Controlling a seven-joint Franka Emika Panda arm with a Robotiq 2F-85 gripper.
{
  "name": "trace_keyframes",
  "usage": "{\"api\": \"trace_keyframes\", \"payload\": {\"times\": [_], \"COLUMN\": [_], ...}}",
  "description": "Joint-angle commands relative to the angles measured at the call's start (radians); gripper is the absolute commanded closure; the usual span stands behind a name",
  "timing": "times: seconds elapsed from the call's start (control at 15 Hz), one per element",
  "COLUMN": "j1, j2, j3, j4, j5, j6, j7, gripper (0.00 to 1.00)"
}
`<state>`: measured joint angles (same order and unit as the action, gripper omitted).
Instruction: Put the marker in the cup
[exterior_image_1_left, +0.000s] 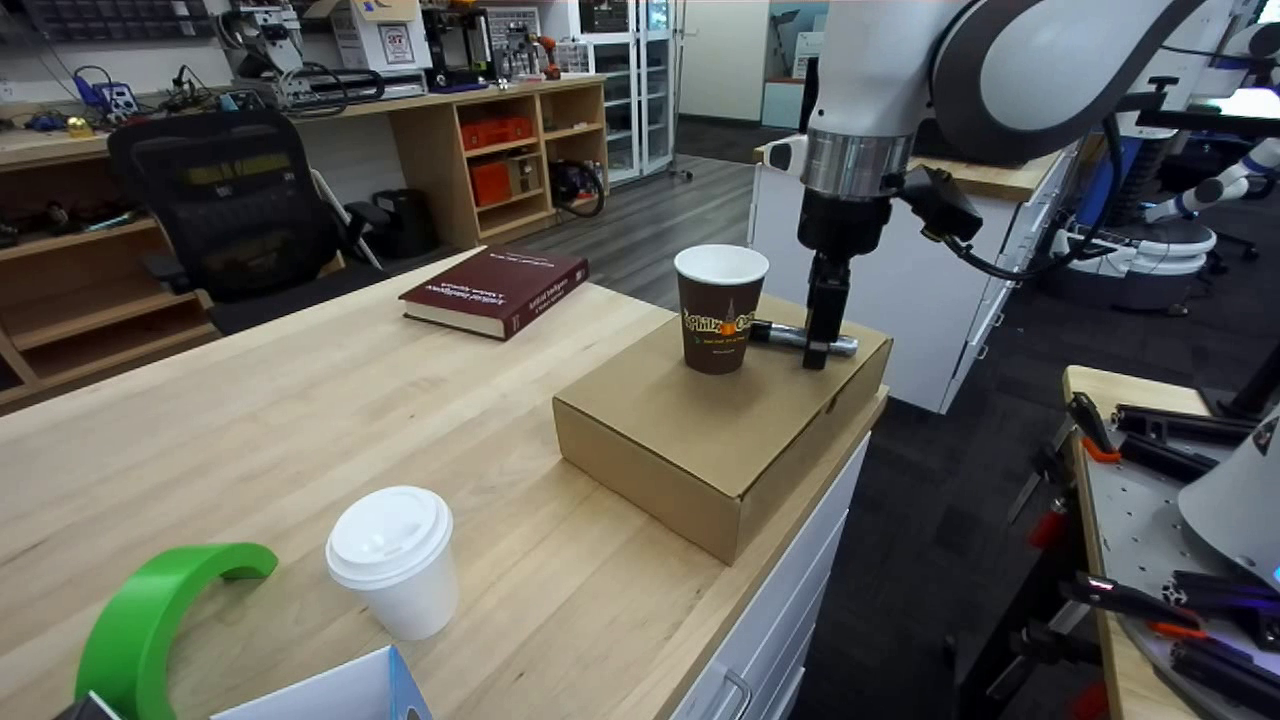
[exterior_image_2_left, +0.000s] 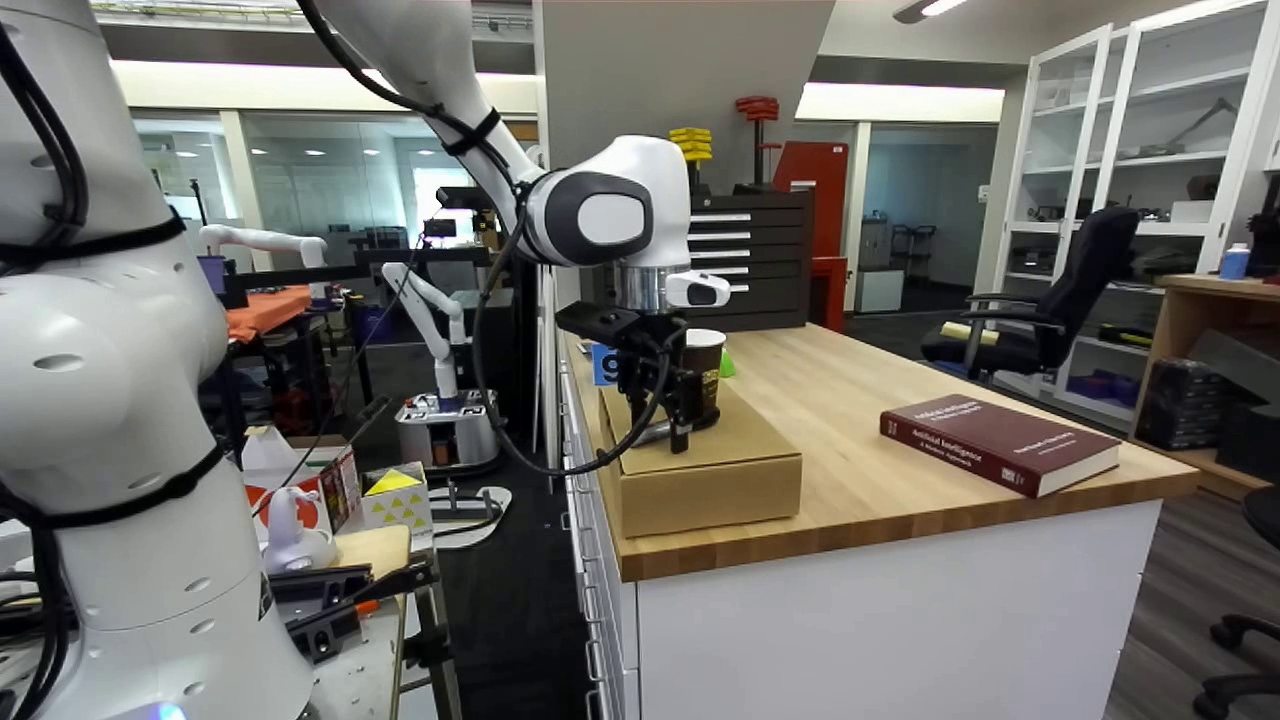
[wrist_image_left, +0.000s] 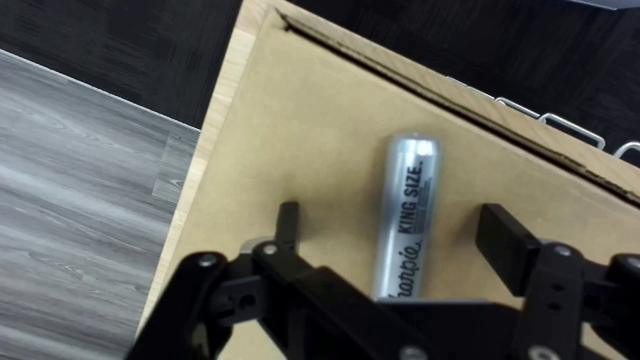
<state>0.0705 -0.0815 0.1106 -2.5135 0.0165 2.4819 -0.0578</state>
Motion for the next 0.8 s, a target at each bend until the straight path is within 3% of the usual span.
{"api": "trace_keyframes", "payload": {"times": [0.0, 0.53, 0.6, 0.73], "j1": [0.012, 0.022, 0.021, 0.011], "j2": [-0.016, -0.077, -0.087, -0.111], "j3": [0.000, 0.003, 0.000, -0.006], "j4": [-0.018, -0.027, -0.029, -0.031], "j5": [-0.008, 0.019, 0.021, 0.003], "j6": [0.046, 0.020, 0.015, -0.001], "j7": [0.064, 0.104, 0.104, 0.119], "gripper": [0.39, 0.93, 0.98, 0.94]}}
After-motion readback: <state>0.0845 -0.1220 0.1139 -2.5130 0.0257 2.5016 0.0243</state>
